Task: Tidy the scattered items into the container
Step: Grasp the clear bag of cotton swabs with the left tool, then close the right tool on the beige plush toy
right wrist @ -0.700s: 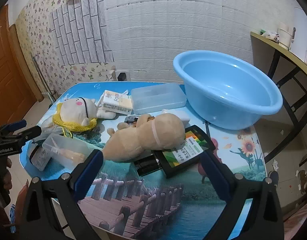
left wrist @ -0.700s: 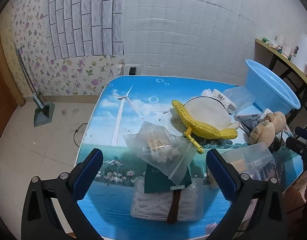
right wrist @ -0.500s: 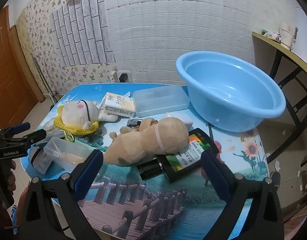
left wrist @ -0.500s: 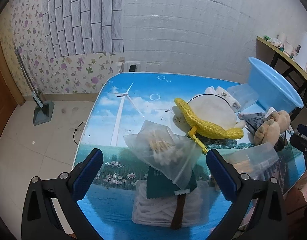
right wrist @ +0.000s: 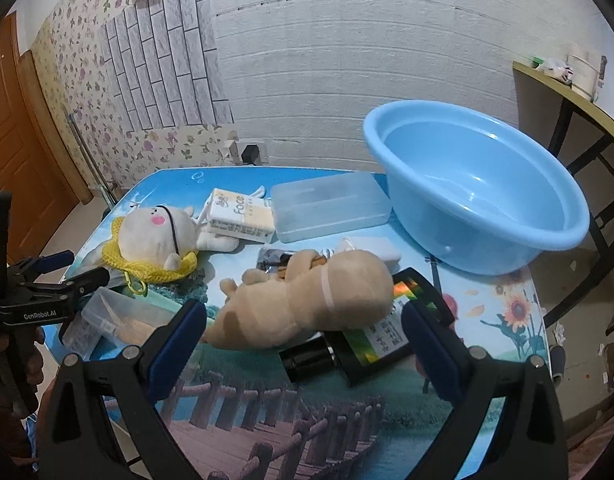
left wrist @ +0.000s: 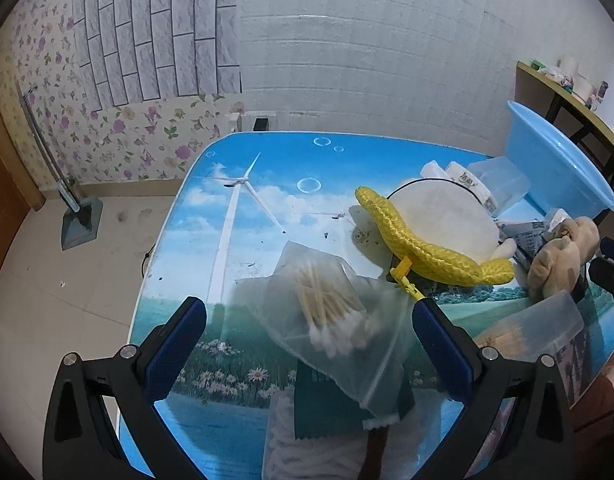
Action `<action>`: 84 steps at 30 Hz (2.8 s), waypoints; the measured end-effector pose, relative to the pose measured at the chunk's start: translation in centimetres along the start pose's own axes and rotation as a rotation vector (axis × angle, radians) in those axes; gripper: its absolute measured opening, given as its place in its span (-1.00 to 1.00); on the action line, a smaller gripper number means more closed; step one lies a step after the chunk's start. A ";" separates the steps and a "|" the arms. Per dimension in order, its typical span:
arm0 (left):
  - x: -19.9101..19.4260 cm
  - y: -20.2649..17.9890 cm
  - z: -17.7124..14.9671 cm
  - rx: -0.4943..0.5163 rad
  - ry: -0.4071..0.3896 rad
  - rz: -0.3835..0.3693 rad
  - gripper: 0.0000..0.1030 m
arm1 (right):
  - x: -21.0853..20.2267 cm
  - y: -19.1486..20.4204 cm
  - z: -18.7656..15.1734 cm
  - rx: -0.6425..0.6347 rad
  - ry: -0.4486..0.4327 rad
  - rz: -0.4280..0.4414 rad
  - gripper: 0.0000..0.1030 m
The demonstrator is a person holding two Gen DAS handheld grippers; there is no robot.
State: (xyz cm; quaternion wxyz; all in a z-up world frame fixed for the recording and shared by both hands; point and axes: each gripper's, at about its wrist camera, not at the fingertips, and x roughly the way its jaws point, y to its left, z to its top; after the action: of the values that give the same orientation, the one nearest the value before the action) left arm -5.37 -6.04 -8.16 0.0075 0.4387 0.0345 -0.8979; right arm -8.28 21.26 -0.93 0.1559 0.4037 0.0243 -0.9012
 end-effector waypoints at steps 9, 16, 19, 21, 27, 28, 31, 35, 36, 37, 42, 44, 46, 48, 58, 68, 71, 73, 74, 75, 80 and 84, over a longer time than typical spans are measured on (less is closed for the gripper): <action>1.3 0.5 0.1 -0.012 0.017 -0.029 1.00 | 1.6 0.2 0.4 0.003 0.028 -0.008 0.94; 1.7 0.5 0.4 0.007 0.012 -0.039 0.97 | 2.6 0.4 0.6 -0.012 0.039 -0.035 0.94; 1.7 0.5 0.4 0.015 0.013 -0.056 0.58 | 2.9 0.7 0.6 -0.029 0.045 -0.052 0.94; 1.6 0.4 0.3 0.023 0.013 -0.065 0.33 | 3.1 0.9 0.7 -0.045 0.047 -0.059 0.94; 0.8 -0.2 0.4 0.057 -0.013 -0.087 -0.21 | 3.1 0.9 0.7 -0.067 0.052 -0.061 0.85; 0.6 -0.1 0.5 0.056 -0.018 -0.091 -0.26 | 2.9 0.8 0.7 -0.070 0.049 -0.059 0.80; 0.0 -0.1 0.6 0.053 -0.032 -0.101 -0.32 | 2.6 0.7 0.6 -0.067 0.042 -0.044 0.68; -0.5 0.0 0.7 0.047 -0.046 -0.094 -0.32 | 2.1 0.4 0.6 -0.053 0.037 -0.025 0.38; -0.7 0.0 0.7 0.045 -0.050 -0.093 -0.32 | 1.9 0.4 0.6 -0.048 0.032 -0.025 0.21; -0.9 0.0 0.7 0.042 -0.054 -0.093 -0.32 | 1.7 0.3 0.7 -0.047 0.023 -0.034 -0.05; -1.6 0.0 0.7 0.039 -0.067 -0.092 -0.32 | 1.5 -0.4 0.5 -0.025 0.034 -0.009 -0.08; -1.7 -0.1 0.7 0.038 -0.071 -0.089 -0.32 | 1.4 -0.6 0.4 -0.008 0.040 -0.003 -0.13; -1.9 0.0 0.6 0.036 -0.072 -0.086 -0.32 | 1.0 -0.7 0.3 -0.002 0.029 -0.001 -0.24; -2.1 0.0 0.5 0.035 -0.074 -0.084 -0.32 | 0.7 -0.7 0.4 -0.006 0.024 0.004 -0.32; -2.7 -0.2 0.6 0.037 -0.085 -0.078 -0.32 | 0.2 -1.5 0.3 0.015 0.036 0.001 0.14; -2.6 0.0 0.3 0.032 -0.079 -0.084 -0.32 | 1.7 -2.1 0.4 0.120 0.052 0.084 0.69; -2.4 0.1 0.4 0.028 -0.075 -0.083 -0.32 | 2.6 -2.1 0.5 0.147 0.065 0.094 0.69; -2.2 0.2 0.4 0.025 -0.071 -0.083 -0.32 | 3.2 -2.1 0.5 0.160 0.081 0.093 0.69; -2.1 0.3 0.4 0.023 -0.070 -0.084 -0.32 | 3.6 -2.1 0.5 0.170 0.091 0.093 0.69; -2.1 0.3 0.5 0.022 -0.070 -0.084 -0.32 | 3.9 -2.2 0.5 0.187 0.096 0.106 0.69; -2.0 0.2 0.5 0.022 -0.068 -0.089 -0.32 | 4.0 -2.2 0.8 0.191 0.089 0.141 0.19; -2.2 0.1 0.6 0.023 -0.072 -0.090 -0.32 | 3.3 -2.0 1.0 0.161 0.065 0.140 0.03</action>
State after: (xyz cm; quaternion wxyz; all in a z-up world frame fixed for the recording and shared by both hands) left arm -4.47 -6.21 -6.11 -0.0367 0.4040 0.0439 -0.9130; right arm -11.64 22.13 -2.89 0.1847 0.4447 -0.0712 -0.8735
